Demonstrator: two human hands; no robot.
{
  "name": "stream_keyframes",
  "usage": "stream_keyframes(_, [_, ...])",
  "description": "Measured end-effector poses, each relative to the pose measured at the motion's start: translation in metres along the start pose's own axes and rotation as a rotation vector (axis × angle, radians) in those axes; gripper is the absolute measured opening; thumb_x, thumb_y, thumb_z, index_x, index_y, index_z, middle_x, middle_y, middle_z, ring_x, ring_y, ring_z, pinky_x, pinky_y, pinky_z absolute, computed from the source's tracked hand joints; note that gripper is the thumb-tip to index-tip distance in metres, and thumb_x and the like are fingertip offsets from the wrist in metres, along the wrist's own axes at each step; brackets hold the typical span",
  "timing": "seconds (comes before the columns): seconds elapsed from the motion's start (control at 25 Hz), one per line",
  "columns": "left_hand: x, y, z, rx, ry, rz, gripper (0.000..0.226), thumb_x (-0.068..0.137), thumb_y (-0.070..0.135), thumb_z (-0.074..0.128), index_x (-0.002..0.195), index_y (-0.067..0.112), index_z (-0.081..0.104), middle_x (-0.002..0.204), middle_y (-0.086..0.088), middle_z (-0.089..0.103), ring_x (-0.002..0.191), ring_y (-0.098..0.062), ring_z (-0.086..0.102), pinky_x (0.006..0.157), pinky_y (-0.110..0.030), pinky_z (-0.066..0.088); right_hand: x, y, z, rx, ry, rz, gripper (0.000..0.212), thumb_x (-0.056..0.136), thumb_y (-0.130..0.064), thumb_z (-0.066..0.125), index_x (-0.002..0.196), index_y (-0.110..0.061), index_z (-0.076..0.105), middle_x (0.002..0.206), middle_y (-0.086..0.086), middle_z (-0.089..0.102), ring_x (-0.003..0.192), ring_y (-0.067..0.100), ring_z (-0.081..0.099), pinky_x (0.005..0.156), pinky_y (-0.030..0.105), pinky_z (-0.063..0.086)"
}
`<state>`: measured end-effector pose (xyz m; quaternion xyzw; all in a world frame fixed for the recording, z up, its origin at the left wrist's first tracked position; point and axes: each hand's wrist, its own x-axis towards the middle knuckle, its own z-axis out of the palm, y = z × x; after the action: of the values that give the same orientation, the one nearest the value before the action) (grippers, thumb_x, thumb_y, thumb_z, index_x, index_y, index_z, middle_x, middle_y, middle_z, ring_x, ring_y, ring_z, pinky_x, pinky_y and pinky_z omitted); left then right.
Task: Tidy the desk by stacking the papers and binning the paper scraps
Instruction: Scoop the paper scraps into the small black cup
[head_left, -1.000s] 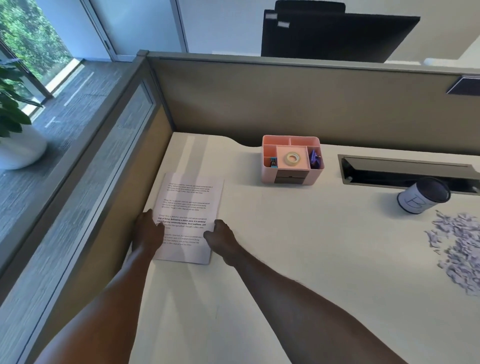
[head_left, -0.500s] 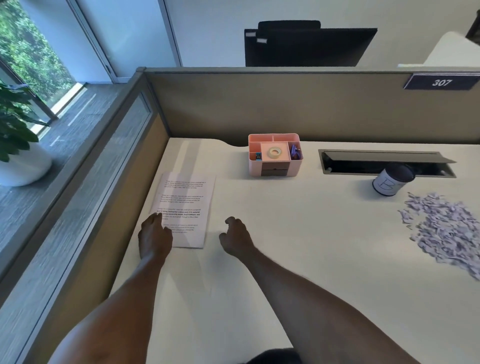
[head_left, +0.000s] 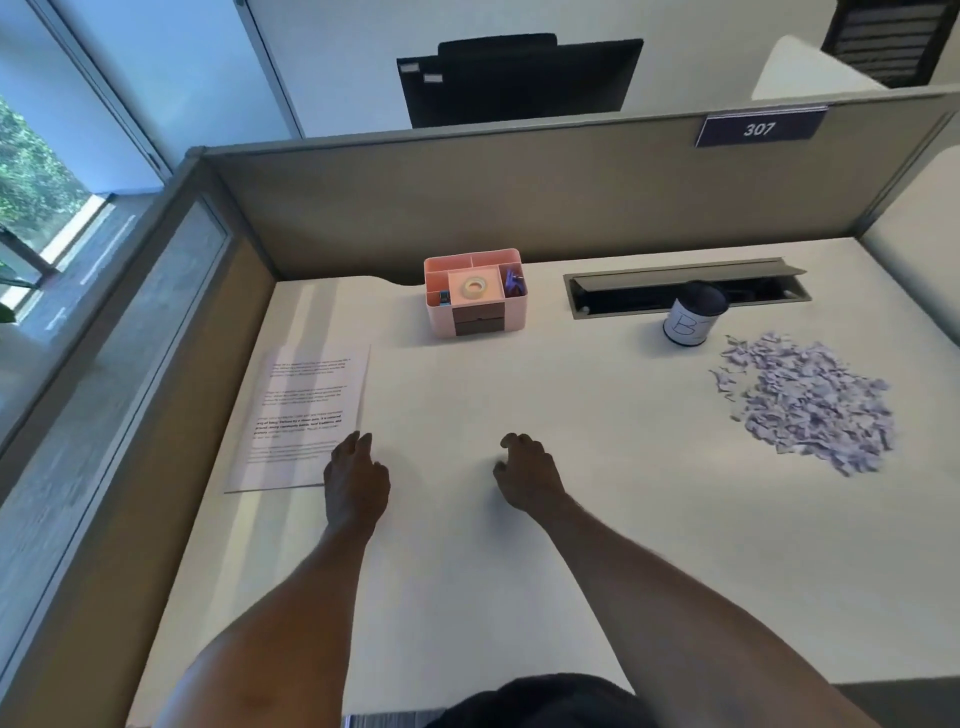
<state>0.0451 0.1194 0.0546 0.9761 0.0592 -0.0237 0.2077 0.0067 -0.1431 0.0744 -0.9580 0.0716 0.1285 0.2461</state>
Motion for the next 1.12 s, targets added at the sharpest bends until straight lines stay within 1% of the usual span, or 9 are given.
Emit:
stream_keyframes(0.08, [-0.010,0.033,0.017,0.007,-0.014,0.022,0.056,0.096,0.007,0.060,0.151,0.006,0.051,0.164,-0.014,0.042,0.153,-0.031,0.035,0.122,-0.047,0.032,-0.003,0.031,-0.015,-0.029,0.029,0.010,0.040,0.100,-0.026,0.049,0.136,-0.011,0.049,0.131,0.010,0.056,0.122,0.030,0.051,0.101,0.040,0.043])
stream_keyframes(0.16, [-0.020,0.071,0.036,0.008,-0.027,0.096,0.056,0.096,0.007,0.059,0.151,0.005,0.051,0.164,-0.014,0.041,0.153,-0.031,0.035,0.122,-0.046,0.031,-0.007,0.065,-0.031,-0.069,0.051,0.017,0.039,0.100,-0.026,0.048,0.137,-0.011,0.050,0.131,0.009,0.056,0.121,0.030,0.052,0.100,0.039,0.043])
stream_keyframes(0.36, [-0.040,0.171,0.083,-0.032,-0.096,0.199,0.058,0.098,0.009,0.058,0.155,0.006,0.046,0.167,-0.012,0.037,0.156,-0.028,0.030,0.126,-0.043,0.028,-0.016,0.156,-0.072,-0.196,0.102,0.024,0.036,0.099,-0.026,0.047,0.132,-0.012,0.052,0.127,0.008,0.057,0.114,0.029,0.054,0.092,0.038,0.043])
stream_keyframes(0.56, [-0.063,0.262,0.135,-0.066,-0.156,0.283,0.059,0.099,0.008,0.055,0.157,0.008,0.043,0.168,-0.011,0.035,0.158,-0.025,0.027,0.127,-0.038,0.023,-0.023,0.245,-0.110,-0.179,0.174,0.089,0.035,0.094,-0.022,0.054,0.128,-0.011,0.057,0.125,0.009,0.058,0.112,0.031,0.055,0.088,0.039,0.043])
stream_keyframes(0.68, [-0.074,0.304,0.162,-0.082,-0.177,0.328,0.058,0.100,0.009,0.054,0.157,0.007,0.043,0.169,-0.012,0.034,0.158,-0.026,0.028,0.129,-0.037,0.020,-0.022,0.285,-0.133,-0.117,0.216,0.123,0.037,0.090,-0.017,0.058,0.127,-0.009,0.059,0.126,0.010,0.059,0.114,0.033,0.055,0.091,0.041,0.046])
stream_keyframes(0.84, [-0.086,0.352,0.191,-0.115,-0.192,0.354,0.056,0.103,0.010,0.053,0.158,0.006,0.042,0.169,-0.013,0.033,0.159,-0.028,0.028,0.131,-0.042,0.018,-0.010,0.330,-0.161,-0.066,0.219,0.131,0.039,0.092,-0.016,0.058,0.130,-0.009,0.057,0.132,0.010,0.055,0.119,0.032,0.054,0.093,0.039,0.047])
stream_keyframes(1.0, [-0.091,0.380,0.218,-0.101,-0.201,0.347,0.058,0.107,0.016,0.047,0.163,0.010,0.033,0.173,-0.010,0.026,0.162,-0.026,0.021,0.133,-0.044,0.010,0.012,0.354,-0.180,-0.060,0.239,0.111,0.035,0.092,-0.018,0.058,0.126,-0.010,0.057,0.128,0.009,0.055,0.115,0.031,0.055,0.087,0.039,0.050])
stream_keyframes(1.12, [-0.094,0.388,0.238,-0.051,-0.165,0.335,0.058,0.109,0.026,0.038,0.165,0.015,0.028,0.175,-0.009,0.021,0.163,-0.027,0.017,0.132,-0.052,0.009,0.033,0.368,-0.189,-0.085,0.265,0.049,0.033,0.091,-0.018,0.060,0.123,-0.011,0.057,0.125,0.008,0.055,0.112,0.029,0.056,0.084,0.039,0.051])
